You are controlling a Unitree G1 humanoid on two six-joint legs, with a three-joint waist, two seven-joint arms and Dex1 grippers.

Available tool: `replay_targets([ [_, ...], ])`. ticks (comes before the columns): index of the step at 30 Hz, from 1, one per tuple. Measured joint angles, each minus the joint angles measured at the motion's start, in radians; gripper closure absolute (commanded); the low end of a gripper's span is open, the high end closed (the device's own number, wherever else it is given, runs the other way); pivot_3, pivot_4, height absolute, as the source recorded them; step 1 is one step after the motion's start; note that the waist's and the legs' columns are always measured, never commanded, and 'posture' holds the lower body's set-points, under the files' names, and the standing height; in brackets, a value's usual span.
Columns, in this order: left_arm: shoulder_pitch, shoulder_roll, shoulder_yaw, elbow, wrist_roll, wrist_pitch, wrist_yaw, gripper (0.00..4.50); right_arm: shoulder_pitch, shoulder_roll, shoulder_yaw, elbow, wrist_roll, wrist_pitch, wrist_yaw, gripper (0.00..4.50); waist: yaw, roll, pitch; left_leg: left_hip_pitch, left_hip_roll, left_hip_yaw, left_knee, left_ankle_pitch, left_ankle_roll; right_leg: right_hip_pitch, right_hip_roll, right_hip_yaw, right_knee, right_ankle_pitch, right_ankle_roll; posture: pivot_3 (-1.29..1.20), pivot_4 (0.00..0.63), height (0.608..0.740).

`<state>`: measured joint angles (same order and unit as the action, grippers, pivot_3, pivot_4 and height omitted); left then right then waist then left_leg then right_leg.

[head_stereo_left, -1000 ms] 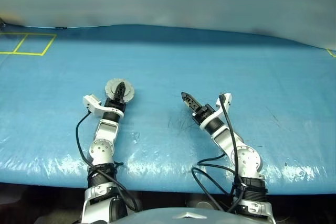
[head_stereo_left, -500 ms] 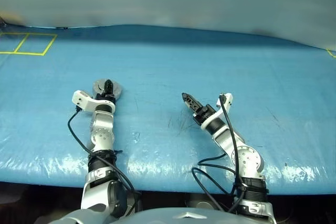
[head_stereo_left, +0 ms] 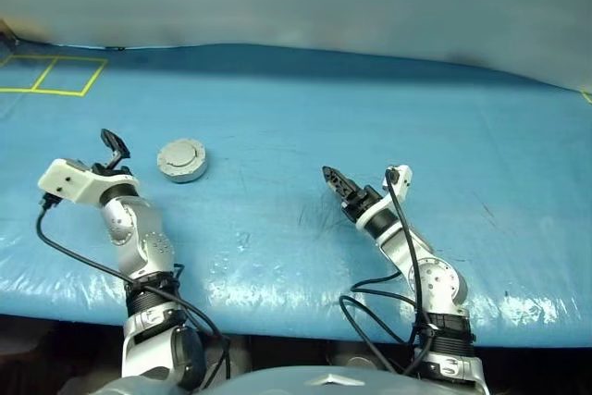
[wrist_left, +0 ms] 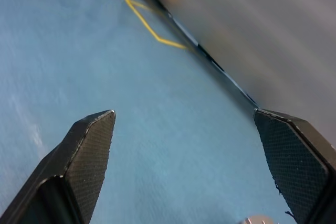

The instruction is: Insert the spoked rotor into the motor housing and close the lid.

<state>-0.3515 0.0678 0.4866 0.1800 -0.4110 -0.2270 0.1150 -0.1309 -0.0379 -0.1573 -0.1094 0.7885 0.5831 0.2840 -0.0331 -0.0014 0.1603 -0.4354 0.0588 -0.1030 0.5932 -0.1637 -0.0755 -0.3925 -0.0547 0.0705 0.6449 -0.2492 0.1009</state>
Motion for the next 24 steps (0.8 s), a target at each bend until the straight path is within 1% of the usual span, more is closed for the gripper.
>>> replay_targets([
  [3, 0.047, 0.043, -0.150, -0.094, -0.009, 0.023, -0.221, 0.03, 0.001, -0.042, 0.075, 0.002, -0.170, -0.175, 0.061, 0.64, 0.003, 0.000, 0.000, 0.001, 0.000, 0.000, 0.000, 0.000, -0.001, 0.001, 0.000, 0.000, 0.000, 0.000, 0.002, 0.00, 0.150, 0.740],
  [7, 0.112, 0.123, -0.375, -0.188, -0.029, 0.127, -0.510, 0.03, 0.007, -0.103, 0.123, 0.047, -0.357, -0.373, 0.099, 0.64, -0.005, 0.000, 0.000, 0.003, 0.000, 0.001, -0.001, 0.001, 0.000, 0.001, 0.000, 0.001, 0.000, -0.001, 0.001, 0.00, 0.150, 0.740],
  [11, 0.133, 0.191, -0.503, -0.194, 0.009, 0.200, -0.652, 0.03, 0.024, -0.137, 0.124, 0.077, -0.427, -0.463, 0.136, 0.64, -0.017, 0.001, 0.000, 0.005, 0.001, 0.001, -0.002, 0.001, 0.000, 0.001, 0.001, 0.001, 0.002, -0.001, 0.000, 0.00, 0.150, 0.740],
  [14, 0.136, 0.227, -0.578, -0.185, 0.068, 0.217, -0.728, 0.03, 0.024, -0.183, 0.128, 0.099, -0.463, -0.487, 0.163, 0.64, -0.017, 0.001, 0.000, 0.004, 0.001, 0.001, -0.001, 0.001, 0.000, 0.002, 0.000, 0.001, 0.001, -0.001, 0.000, 0.00, 0.150, 0.740],
  [17, 0.144, 0.242, -0.644, -0.131, 0.139, 0.184, -0.787, 0.03, 0.025, -0.277, 0.144, 0.149, -0.538, -0.485, 0.183, 0.64, -0.012, 0.001, 0.000, 0.004, 0.001, 0.002, -0.001, 0.001, 0.000, 0.002, 0.000, 0.002, 0.001, -0.004, -0.005, 0.00, 0.150, 0.740],
  [19, 0.159, 0.255, -0.673, -0.096, 0.168, 0.174, -0.829, 0.03, 0.031, -0.300, 0.139, 0.175, -0.550, -0.487, 0.201, 0.64, -0.010, 0.001, 0.000, 0.005, 0.001, 0.002, -0.002, 0.001, 0.000, 0.001, 0.000, 0.002, 0.002, -0.004, -0.005, 0.00, 0.150, 0.740],
  [22, 0.163, 0.269, -0.702, -0.077, 0.169, 0.175, -0.910, 0.00, 0.035, -0.300, 0.139, 0.177, -0.550, -0.510, 0.222, 0.04, -0.010, 0.001, 0.000, 0.004, 0.001, 0.002, -0.002, 0.001, 0.000, 0.000, 0.000, 0.002, 0.002, -0.004, -0.005, 0.00, 0.150, 0.740],
  [24, 0.163, 0.278, -0.701, -0.077, 0.158, 0.175, -0.951, 0.00, 0.035, -0.306, 0.139, 0.177, -0.550, -0.520, 0.231, 0.04, -0.009, 0.001, 0.000, 0.005, 0.001, 0.002, -0.001, 0.001, 0.000, 0.001, 0.000, 0.002, 0.002, -0.004, -0.005, 0.00, 0.150, 0.740],
])
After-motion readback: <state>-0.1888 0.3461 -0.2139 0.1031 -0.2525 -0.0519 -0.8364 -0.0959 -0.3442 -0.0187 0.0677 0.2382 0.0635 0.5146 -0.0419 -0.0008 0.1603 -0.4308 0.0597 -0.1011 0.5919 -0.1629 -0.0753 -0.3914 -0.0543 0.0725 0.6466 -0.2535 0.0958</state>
